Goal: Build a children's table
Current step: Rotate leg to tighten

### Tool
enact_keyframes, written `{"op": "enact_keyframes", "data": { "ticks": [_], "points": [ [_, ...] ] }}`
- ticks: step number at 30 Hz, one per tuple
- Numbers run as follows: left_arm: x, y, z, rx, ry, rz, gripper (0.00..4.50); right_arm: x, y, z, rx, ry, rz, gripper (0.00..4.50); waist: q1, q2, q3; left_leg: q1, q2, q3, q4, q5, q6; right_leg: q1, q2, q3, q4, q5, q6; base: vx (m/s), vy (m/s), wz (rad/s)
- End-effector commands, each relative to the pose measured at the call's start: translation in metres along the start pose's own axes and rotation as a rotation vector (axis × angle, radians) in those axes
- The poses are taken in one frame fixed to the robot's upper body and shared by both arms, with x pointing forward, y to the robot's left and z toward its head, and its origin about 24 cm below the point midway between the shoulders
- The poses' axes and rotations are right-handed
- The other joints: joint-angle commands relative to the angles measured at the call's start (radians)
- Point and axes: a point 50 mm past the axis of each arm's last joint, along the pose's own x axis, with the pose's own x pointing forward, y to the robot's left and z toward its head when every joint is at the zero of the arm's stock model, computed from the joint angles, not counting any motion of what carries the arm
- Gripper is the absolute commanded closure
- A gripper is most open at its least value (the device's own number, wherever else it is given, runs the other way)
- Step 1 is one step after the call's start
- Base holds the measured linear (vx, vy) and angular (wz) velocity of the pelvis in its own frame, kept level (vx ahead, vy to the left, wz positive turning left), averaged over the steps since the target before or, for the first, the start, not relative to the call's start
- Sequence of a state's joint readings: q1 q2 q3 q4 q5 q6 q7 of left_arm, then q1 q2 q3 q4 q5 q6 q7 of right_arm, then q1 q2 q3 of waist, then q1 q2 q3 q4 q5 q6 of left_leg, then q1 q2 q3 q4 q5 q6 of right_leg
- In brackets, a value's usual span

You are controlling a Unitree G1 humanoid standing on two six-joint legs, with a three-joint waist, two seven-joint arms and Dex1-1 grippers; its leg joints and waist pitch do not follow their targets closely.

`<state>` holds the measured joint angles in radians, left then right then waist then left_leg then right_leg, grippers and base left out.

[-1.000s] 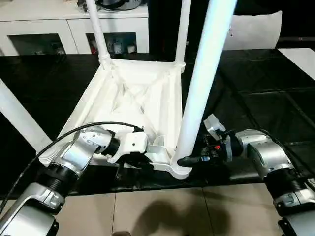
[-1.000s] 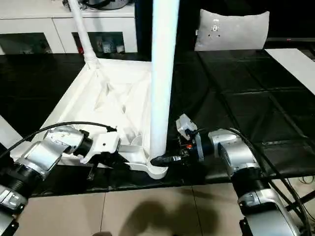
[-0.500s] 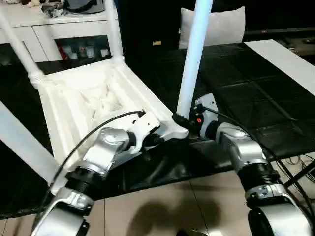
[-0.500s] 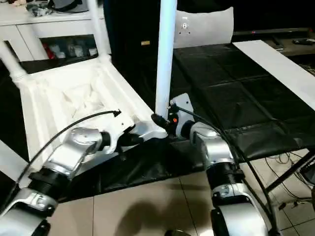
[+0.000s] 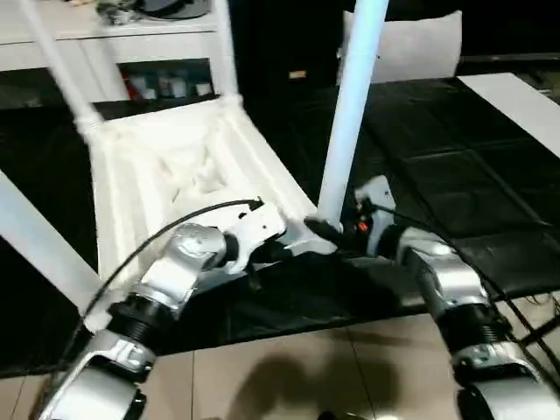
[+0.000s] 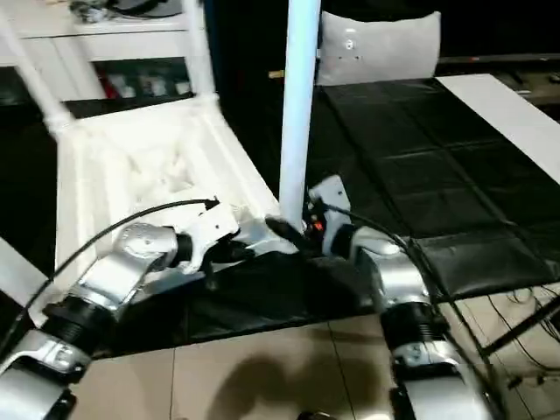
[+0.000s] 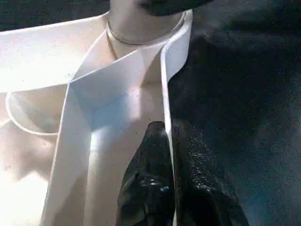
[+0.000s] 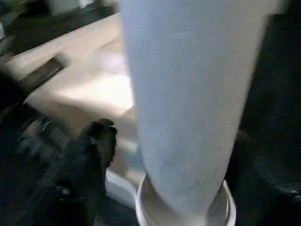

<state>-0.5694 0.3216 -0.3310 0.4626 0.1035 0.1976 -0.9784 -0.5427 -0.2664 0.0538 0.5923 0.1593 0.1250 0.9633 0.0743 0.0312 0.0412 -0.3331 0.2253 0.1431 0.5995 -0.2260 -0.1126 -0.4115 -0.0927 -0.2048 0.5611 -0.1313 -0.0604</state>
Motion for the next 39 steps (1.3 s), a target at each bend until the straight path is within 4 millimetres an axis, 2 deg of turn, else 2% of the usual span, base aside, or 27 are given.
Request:
{"op": "enact_keyframes", "data": {
  "ticks": [1,2,4,5,8,11,12,15,16,19,20,21,28,30,34,37,39],
  "points": [
    [-0.001,-0.001,0.012,0.093,-0.03,-0.052,4.5,-0.001,0.004,0.004,-0.032,-0.003,0.075,0.59,0.006,0.0,-0.075,-0.014,0.009,0.013,-0.058,-0.065,0.117,0.08,-0.062,0.07,-0.059,-0.301,-0.077,0.0,0.0,0.0],
    [-0.004,-0.002,0.009,0.123,-0.021,-0.089,4.5,-0.008,0.002,0.006,-0.044,0.012,0.115,0.4,0.008,-0.001,-0.075,-0.014,0.01,0.013,-0.058,-0.062,0.116,0.08,-0.061,0.07,-0.057,-0.296,-0.079,0.0,0.0,0.0],
    [-0.007,-0.003,0.007,0.147,-0.013,-0.123,4.5,-0.013,0.001,0.007,-0.052,0.025,0.15,0.37,0.02,0.0,-0.079,-0.013,0.012,0.014,-0.057,-0.054,0.12,0.08,-0.062,0.071,-0.052,-0.284,-0.084,0.0,0.0,0.0],
    [-0.011,-0.006,0.003,0.173,0.002,-0.177,4.5,-0.02,-0.001,0.009,-0.061,0.049,0.204,0.21,0.028,-0.001,-0.08,-0.014,0.014,0.014,-0.056,-0.039,0.121,0.079,-0.061,0.074,-0.047,-0.262,-0.092,0.0,0.0,0.0],
    [-0.015,-0.009,0.0,0.213,0.029,-0.246,4.5,-0.026,-0.002,0.011,-0.092,0.09,0.268,0.03,0.037,-0.003,-0.079,-0.012,0.014,0.016,-0.056,-0.043,0.117,0.078,-0.061,0.073,-0.048,-0.273,-0.092,0.0,0.0,0.0],
    [-0.021,-0.012,-0.005,0.268,0.067,-0.339,4.5,-0.03,-0.004,0.012,-0.15,0.145,0.332,0.03,0.045,-0.002,-0.078,-0.011,0.014,0.017,-0.057,-0.064,0.106,0.076,-0.062,0.073,-0.051,-0.31,-0.083,0.0,0.0,0.0],
    [-0.022,-0.014,-0.006,0.282,0.074,-0.365,4.5,-0.032,-0.003,0.012,-0.149,0.158,0.369,0.03,0.045,-0.01,-0.077,-0.013,0.013,0.019,-0.057,-0.065,0.104,0.077,-0.061,0.074,-0.052,-0.312,-0.078,0.0,0.0,0.0],
    [-0.024,-0.016,-0.007,0.3,0.082,-0.413,4.5,-0.034,0.002,0.012,-0.138,0.174,0.467,0.03,0.051,-0.007,-0.077,-0.012,0.014,0.018,-0.056,-0.067,0.109,0.076,-0.061,0.074,-0.051,-0.323,-0.075,0.0,0.0,0.0],
    [-0.025,-0.018,-0.008,0.312,0.091,-0.437,4.5,-0.034,0.003,0.012,-0.134,0.179,0.5,0.38,0.054,-0.01,-0.078,-0.011,0.015,0.019,-0.057,-0.064,0.108,0.075,-0.061,0.074,-0.051,-0.324,-0.075,0.0,0.0,0.0],
    [-0.025,-0.02,-0.009,0.33,0.104,-0.478,4.5,-0.034,0.007,0.01,-0.124,0.196,0.559,0.41,0.063,-0.011,-0.079,-0.01,0.017,0.019,-0.057,-0.053,0.108,0.074,-0.062,0.076,-0.049,-0.317,-0.079,0.0,0.0,0.0],
    [-0.025,-0.02,-0.009,0.33,0.104,-0.478,4.5,-0.034,0.007,0.01,-0.124,0.196,0.559,0.61,0.065,-0.01,-0.08,-0.011,0.017,0.018,-0.057,-0.05,0.108,0.074,-0.062,0.076,-0.047,-0.313,-0.081,0.0,0.0,0.0],
    [-0.024,-0.021,-0.008,0.334,0.1,-0.488,4.5,-0.032,0.008,0.009,-0.112,0.192,0.569,0.61,0.067,-0.009,-0.079,-0.01,0.018,0.018,-0.057,-0.049,0.105,0.073,-0.063,0.077,-0.048,-0.313,-0.082,0.0,0.0,0.0],
    [-0.023,-0.022,-0.005,0.349,0.092,-0.508,4.5,-0.026,0.014,0.005,-0.076,0.18,0.613,1.13,0.067,-0.009,-0.079,-0.013,0.014,0.019,-0.057,-0.061,0.089,0.076,-0.061,0.074,-0.052,-0.342,-0.062,0.0,0.0,0.0],
    [-0.023,-0.022,-0.005,0.35,0.092,-0.51,4.5,-0.025,0.014,0.005,-0.075,0.179,0.617,1.23,0.067,-0.006,-0.08,-0.012,0.014,0.019,-0.057,-0.06,0.089,0.075,-0.061,0.073,-0.052,-0.34,-0.061,0.0,0.0,0.0],
    [-0.023,-0.021,-0.005,0.348,0.093,-0.516,4.5,-0.024,0.017,0.005,-0.045,0.17,0.648,1.61,0.068,-0.008,-0.081,-0.013,0.016,0.018,-0.057,-0.048,0.092,0.075,-0.06,0.074,-0.049,-0.32,-0.067,0.0,0.0,0.0],
    [-0.023,-0.021,-0.005,0.341,0.094,-0.516,4.5,-0.023,0.019,0.004,-0.027,0.172,0.666,1.74,0.068,-0.01,-0.079,-0.014,0.014,0.019,-0.057,-0.054,0.089,0.076,-0.061,0.073,-0.052,-0.339,-0.059,0.0,0.0,0.0],
    [-0.023,-0.021,-0.005,0.335,0.092,-0.516,4.5,-0.023,0.019,0.004,-0.022,0.174,0.67,2.08,0.068,-0.01,-0.079,-0.013,0.013,0.019,-0.057,-0.055,0.087,0.075,-0.06,0.072,-0.054,-0.352,-0.052,0.0,0.0,0.0]
  ]
}}
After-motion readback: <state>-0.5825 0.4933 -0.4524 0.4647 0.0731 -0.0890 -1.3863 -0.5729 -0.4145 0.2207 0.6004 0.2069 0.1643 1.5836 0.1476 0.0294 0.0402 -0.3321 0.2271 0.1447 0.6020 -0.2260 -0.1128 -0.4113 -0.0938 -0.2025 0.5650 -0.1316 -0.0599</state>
